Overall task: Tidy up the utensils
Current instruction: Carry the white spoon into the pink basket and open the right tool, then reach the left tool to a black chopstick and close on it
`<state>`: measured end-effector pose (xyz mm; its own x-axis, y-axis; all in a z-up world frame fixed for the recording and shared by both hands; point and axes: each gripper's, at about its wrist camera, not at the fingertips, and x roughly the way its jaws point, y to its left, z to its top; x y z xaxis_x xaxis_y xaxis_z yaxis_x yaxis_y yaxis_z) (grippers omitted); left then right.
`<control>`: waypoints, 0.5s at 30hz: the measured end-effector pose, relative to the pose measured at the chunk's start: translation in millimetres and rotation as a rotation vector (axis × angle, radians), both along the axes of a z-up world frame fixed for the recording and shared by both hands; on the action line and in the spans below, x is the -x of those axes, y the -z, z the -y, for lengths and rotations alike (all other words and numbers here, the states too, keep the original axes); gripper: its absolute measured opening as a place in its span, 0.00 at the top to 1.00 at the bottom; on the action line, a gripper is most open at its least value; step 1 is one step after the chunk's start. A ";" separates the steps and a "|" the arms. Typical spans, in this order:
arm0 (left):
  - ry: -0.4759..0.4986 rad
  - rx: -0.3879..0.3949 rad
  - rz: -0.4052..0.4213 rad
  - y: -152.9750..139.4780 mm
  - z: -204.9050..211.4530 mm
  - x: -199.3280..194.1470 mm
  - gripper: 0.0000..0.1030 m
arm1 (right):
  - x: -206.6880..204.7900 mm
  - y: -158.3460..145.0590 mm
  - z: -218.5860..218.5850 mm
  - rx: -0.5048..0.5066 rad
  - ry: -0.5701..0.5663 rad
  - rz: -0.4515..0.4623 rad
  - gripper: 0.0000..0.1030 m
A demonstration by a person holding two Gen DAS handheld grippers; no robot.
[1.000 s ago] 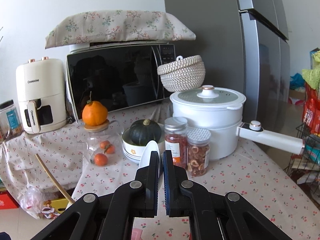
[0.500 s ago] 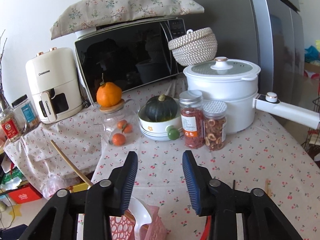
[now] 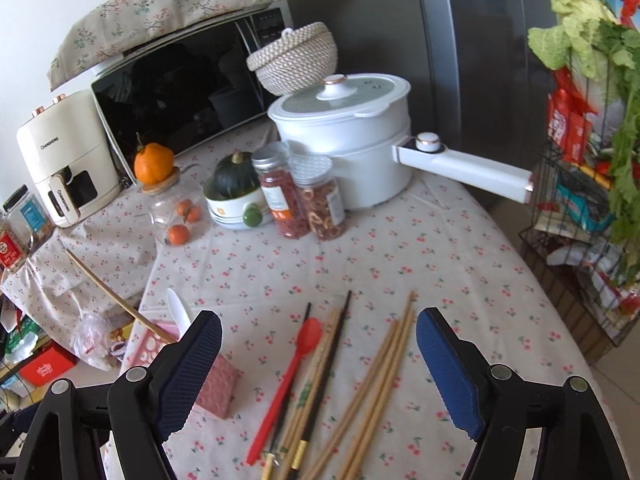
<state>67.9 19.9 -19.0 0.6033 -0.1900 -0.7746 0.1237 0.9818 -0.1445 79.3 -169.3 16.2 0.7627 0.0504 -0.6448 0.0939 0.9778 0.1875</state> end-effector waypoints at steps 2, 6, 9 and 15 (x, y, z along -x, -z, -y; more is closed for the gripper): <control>0.029 -0.012 -0.002 -1.0 13.6 4.7 0.13 | 10.0 1.5 14.7 0.016 0.014 -0.025 0.16; 0.097 -0.023 -0.009 0.8 39.9 11.9 0.13 | 28.1 8.2 45.5 0.022 0.038 -0.075 0.13; 0.140 -0.050 -0.024 6.6 58.6 13.7 0.13 | 35.5 17.2 68.0 0.009 0.073 -0.129 0.13; 0.170 -0.051 -0.060 7.5 83.4 -3.0 0.14 | 39.7 36.5 106.7 -0.022 0.113 -0.243 0.12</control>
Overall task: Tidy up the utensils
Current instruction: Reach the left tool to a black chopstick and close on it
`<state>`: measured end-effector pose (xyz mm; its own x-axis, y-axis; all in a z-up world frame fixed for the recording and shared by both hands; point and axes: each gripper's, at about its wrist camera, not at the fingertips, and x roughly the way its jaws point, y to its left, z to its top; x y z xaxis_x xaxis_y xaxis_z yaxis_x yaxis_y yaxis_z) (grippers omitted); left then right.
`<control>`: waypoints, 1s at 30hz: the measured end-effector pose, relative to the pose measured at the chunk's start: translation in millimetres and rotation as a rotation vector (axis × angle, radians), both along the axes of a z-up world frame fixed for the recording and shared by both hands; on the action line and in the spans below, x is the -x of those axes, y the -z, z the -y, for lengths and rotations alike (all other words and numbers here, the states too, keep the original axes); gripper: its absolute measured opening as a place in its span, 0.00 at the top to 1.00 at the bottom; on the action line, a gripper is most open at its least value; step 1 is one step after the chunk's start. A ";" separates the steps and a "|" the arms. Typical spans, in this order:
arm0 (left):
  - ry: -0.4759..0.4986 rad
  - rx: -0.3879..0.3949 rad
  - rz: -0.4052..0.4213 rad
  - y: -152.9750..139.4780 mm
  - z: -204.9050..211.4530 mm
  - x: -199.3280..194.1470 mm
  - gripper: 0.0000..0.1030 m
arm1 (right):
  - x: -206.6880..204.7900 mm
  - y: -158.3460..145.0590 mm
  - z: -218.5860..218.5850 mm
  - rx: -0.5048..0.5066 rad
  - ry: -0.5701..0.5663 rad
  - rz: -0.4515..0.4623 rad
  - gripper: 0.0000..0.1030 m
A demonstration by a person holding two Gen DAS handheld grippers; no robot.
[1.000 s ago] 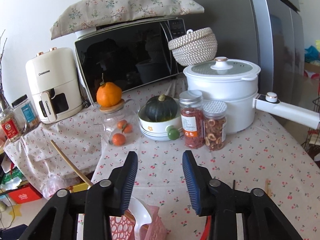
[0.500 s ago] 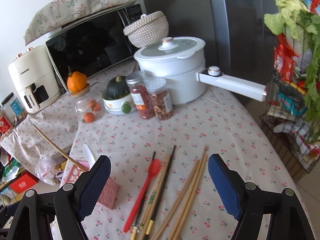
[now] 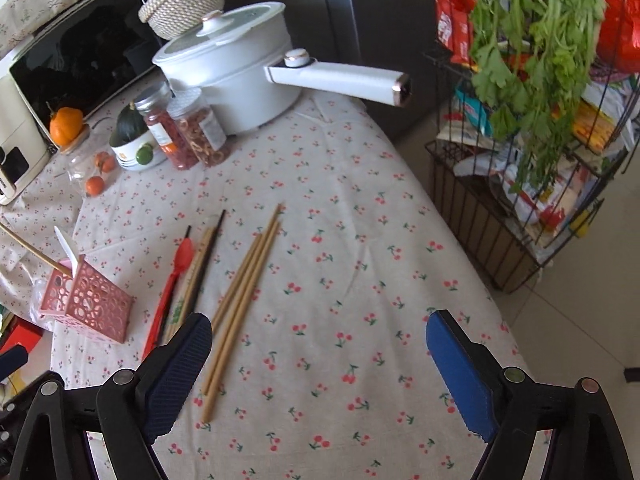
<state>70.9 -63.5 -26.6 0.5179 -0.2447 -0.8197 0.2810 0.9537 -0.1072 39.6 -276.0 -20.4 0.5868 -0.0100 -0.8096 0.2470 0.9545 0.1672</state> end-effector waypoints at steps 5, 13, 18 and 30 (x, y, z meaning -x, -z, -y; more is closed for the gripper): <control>0.013 -0.022 -0.041 13.5 24.7 -26.9 0.23 | -8.0 13.0 8.1 0.017 -0.021 -0.048 0.12; -0.010 -0.014 -0.188 61.8 55.4 -87.8 0.67 | -31.1 38.6 18.1 -0.017 -0.028 -0.112 0.12; -0.040 -0.031 -0.235 86.4 69.1 -127.7 0.87 | -50.3 49.9 28.9 -0.042 0.005 -0.146 0.12; -0.066 -0.086 -0.310 128.6 80.8 -181.7 0.92 | -79.9 74.5 50.5 -0.045 0.036 -0.208 0.12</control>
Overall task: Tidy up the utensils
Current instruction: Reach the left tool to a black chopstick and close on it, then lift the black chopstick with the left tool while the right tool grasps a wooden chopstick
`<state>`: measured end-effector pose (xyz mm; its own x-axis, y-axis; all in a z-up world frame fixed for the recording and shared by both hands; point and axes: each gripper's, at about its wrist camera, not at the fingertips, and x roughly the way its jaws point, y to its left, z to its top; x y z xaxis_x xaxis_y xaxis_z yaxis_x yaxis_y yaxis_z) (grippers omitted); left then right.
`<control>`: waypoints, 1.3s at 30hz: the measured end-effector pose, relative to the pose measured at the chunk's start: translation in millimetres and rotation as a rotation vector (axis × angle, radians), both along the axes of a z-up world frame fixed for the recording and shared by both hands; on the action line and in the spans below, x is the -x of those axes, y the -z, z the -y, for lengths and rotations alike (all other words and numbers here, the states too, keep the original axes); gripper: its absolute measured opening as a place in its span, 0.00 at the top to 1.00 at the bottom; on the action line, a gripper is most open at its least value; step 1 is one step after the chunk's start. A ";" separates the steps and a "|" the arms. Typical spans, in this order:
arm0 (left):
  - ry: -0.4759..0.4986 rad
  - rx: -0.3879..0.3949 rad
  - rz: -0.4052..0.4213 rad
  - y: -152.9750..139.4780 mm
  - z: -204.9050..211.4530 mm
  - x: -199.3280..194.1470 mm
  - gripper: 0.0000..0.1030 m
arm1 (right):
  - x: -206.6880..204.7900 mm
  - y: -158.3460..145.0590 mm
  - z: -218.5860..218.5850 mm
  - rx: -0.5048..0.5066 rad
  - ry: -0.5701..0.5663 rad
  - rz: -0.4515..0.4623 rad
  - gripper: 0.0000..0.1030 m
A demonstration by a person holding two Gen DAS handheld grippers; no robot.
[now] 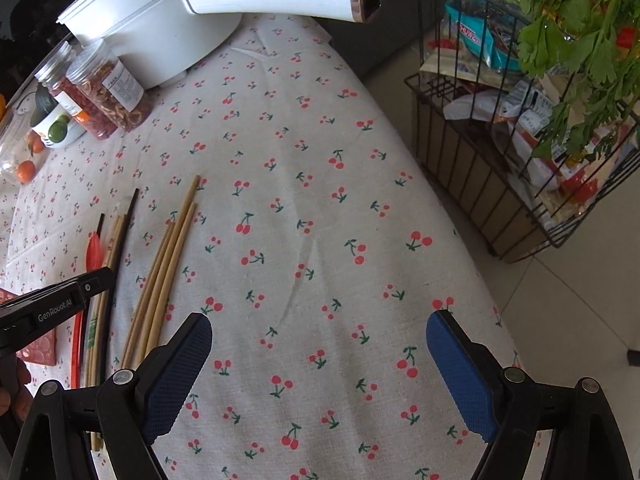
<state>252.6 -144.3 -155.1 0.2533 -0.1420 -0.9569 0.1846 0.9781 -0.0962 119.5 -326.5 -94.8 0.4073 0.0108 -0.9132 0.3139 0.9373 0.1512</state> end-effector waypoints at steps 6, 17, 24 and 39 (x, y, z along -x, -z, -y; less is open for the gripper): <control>0.002 -0.019 -0.014 9.7 2.2 -10.6 0.92 | -4.4 10.3 5.9 -0.022 0.008 -0.028 0.12; 0.036 -0.063 0.048 -3.7 19.6 -5.7 0.94 | -5.0 10.7 4.3 -0.031 0.017 -0.036 0.12; 0.098 0.010 0.164 -62.6 1.9 41.7 0.95 | -11.6 15.1 -8.0 -0.034 0.021 -0.049 0.12; 0.051 0.208 0.253 -102.2 -91.2 141.3 0.95 | -39.3 47.2 -71.5 -0.098 -0.052 -0.072 0.34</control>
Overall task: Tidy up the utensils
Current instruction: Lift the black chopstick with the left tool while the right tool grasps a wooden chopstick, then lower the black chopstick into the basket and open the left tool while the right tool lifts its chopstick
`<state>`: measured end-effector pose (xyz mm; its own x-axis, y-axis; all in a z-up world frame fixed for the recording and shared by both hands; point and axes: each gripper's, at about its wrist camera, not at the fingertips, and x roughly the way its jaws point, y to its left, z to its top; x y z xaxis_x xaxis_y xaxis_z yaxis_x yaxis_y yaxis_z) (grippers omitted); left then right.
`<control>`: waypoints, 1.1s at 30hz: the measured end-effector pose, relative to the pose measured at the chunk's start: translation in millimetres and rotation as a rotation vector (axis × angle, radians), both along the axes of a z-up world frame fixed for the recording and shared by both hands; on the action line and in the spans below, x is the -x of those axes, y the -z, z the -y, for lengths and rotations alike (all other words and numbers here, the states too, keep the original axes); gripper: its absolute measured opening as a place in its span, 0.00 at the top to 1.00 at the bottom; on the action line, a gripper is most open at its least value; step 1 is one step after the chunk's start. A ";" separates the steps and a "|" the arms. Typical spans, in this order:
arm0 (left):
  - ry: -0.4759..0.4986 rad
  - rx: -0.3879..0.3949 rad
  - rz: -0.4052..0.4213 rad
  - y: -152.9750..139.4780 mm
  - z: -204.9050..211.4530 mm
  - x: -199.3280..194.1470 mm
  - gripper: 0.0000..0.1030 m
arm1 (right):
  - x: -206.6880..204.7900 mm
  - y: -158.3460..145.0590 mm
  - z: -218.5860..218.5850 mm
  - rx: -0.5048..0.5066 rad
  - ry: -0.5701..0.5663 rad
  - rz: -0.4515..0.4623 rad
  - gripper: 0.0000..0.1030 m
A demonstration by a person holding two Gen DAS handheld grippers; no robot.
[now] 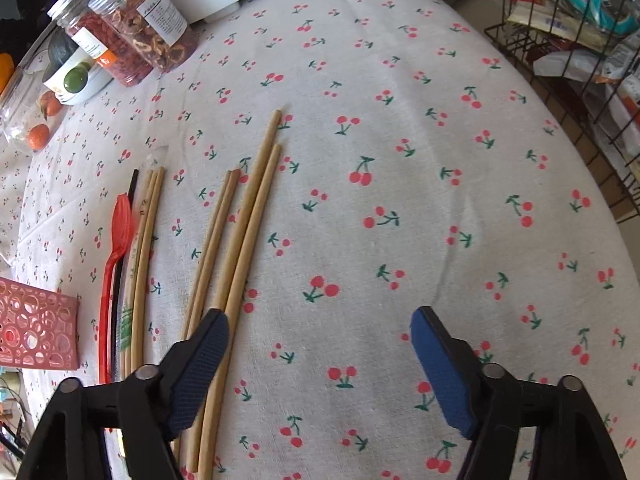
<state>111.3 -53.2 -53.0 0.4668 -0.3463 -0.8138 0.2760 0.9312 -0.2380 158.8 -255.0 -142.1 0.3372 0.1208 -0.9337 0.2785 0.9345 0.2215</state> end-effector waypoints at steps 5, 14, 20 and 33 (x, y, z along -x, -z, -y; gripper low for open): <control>-0.008 0.018 0.017 -2.3 -18.1 4.4 0.95 | -14.0 8.4 -16.1 0.008 -0.007 0.013 0.59; -0.030 0.062 0.002 -4.1 -51.1 8.9 0.94 | -28.8 12.8 -46.4 0.150 -0.034 -0.009 0.65; -0.039 0.073 0.007 -6.1 -59.3 12.1 0.95 | -31.8 15.2 -62.7 0.251 -0.058 -0.026 0.85; -0.029 0.065 0.148 -50.5 -72.5 48.6 0.95 | 26.7 -50.1 -37.2 -0.043 0.012 0.271 0.95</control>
<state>62.7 19.3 -2.4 0.5908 -0.3807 -0.7114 0.2858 0.9232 -0.2567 132.1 -217.8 -92.0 0.5759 0.1532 -0.8031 0.2144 0.9196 0.3292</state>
